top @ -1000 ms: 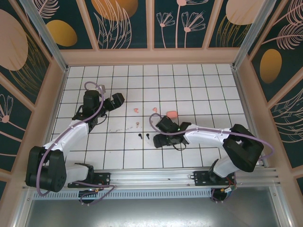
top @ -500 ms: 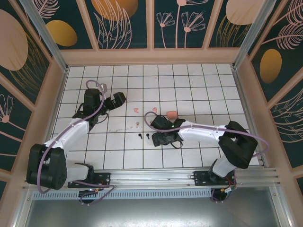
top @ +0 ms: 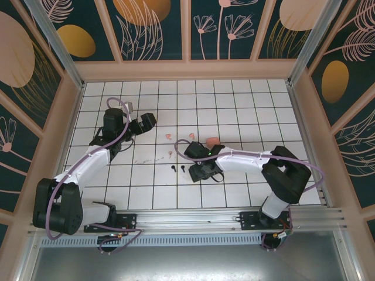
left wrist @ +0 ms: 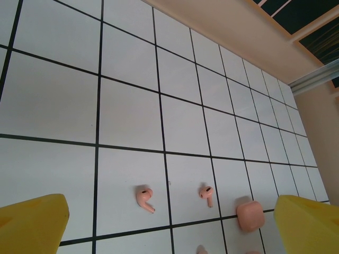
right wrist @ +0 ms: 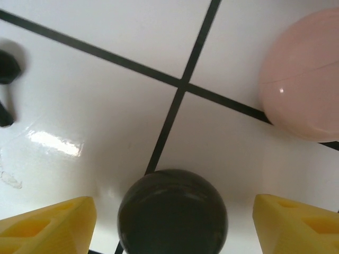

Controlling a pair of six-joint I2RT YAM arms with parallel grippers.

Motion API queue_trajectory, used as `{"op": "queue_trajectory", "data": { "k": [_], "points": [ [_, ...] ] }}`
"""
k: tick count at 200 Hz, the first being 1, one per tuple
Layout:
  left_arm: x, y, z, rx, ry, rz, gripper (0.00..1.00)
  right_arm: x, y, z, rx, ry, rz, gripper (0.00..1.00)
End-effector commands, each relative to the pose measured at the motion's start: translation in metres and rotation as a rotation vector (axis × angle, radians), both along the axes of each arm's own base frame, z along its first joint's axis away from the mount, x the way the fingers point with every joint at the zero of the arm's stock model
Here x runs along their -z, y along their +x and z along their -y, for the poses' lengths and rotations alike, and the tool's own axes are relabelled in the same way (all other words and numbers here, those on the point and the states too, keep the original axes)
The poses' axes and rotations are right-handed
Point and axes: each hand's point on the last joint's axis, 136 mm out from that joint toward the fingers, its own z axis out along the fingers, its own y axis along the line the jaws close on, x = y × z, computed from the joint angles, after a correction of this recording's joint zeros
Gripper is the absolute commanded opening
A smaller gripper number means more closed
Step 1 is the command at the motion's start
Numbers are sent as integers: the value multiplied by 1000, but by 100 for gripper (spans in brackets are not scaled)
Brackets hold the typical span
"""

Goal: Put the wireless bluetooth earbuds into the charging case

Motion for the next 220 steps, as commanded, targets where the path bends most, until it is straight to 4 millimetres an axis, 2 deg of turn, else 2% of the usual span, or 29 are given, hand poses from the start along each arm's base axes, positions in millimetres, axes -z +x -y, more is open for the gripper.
{"op": "queue_trajectory", "data": {
  "k": [1, 107, 157, 204, 220],
  "points": [
    [-10, 4, 6, 34, 7, 33, 99, 5, -1, 4, -2, -9, -28, 76],
    [-13, 4, 5, 29, 14, 37, 99, 14, -9, 1, -17, 16, -73, 68],
    [-15, 5, 1, -22, -16, 14, 99, 17, -11, 1, -16, 3, -81, 61],
    [-9, 2, -2, -78, -81, -48, 98, 17, -13, -1, -9, 2, -85, 48],
    [-10, 1, 1, -63, -99, -46, 97, 9, -13, -5, 0, 27, -80, 45]
  ]
}}
